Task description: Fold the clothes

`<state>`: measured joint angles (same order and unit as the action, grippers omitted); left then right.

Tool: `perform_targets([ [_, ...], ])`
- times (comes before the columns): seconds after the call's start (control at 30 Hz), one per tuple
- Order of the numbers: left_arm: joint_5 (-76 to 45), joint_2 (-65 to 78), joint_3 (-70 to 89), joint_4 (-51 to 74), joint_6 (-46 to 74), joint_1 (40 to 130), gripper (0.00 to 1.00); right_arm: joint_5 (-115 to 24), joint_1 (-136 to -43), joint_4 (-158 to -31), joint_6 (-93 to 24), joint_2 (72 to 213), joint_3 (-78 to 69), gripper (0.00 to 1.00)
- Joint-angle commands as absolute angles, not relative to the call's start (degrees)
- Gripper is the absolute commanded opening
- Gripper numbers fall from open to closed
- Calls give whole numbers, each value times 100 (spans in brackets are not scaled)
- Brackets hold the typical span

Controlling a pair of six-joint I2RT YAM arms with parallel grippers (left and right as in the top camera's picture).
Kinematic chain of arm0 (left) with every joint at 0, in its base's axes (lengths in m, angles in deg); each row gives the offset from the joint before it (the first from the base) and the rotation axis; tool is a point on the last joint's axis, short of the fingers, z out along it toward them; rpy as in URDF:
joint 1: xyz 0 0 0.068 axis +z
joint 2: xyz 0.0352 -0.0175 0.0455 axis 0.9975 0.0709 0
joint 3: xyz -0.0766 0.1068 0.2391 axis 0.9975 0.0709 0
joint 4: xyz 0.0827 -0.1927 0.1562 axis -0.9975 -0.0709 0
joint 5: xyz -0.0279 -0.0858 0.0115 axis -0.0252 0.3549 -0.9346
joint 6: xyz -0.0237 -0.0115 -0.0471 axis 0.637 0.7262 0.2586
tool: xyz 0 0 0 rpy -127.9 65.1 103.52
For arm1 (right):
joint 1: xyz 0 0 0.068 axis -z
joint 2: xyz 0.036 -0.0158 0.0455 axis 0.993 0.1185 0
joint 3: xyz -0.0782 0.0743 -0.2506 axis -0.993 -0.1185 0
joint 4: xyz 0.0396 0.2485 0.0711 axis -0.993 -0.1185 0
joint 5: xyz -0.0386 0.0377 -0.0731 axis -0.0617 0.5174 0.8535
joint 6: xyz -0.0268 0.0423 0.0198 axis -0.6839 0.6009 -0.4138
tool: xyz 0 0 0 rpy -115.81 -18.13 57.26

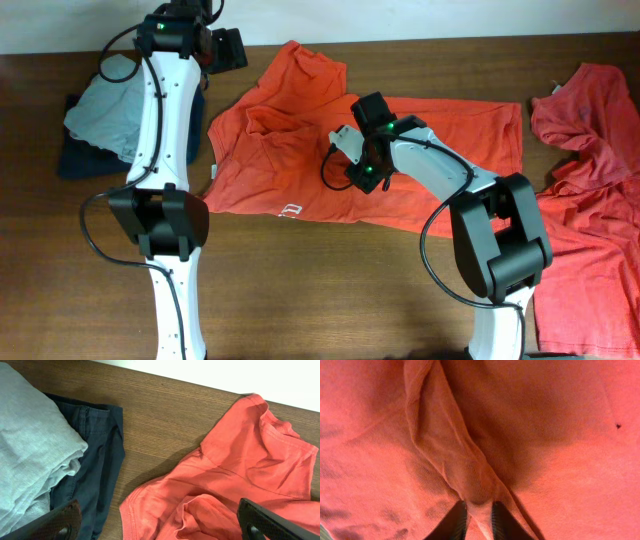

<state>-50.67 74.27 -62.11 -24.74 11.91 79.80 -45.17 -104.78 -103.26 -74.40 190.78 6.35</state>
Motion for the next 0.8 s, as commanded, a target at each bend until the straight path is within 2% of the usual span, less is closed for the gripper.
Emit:
perform_targets([
  [0.0,-5065,7416,-6262,-2482,1186,7971,99,-4510,-10489,-10311,-7423,19109,643,18],
  [0.1,-5065,7416,-6262,-2482,1186,7971,99,-4512,-10489,-10311,-7423,19109,643,15],
  [0.2,-5065,7416,-6262,-2482,1186,7971,99,-4488,-10489,-10302,-7425,19109,643,4],
  [0.77,-5065,7416,-6262,-2482,1186,7971,99,-3522,-10489,-9572,-7473,19105,766,4],
])
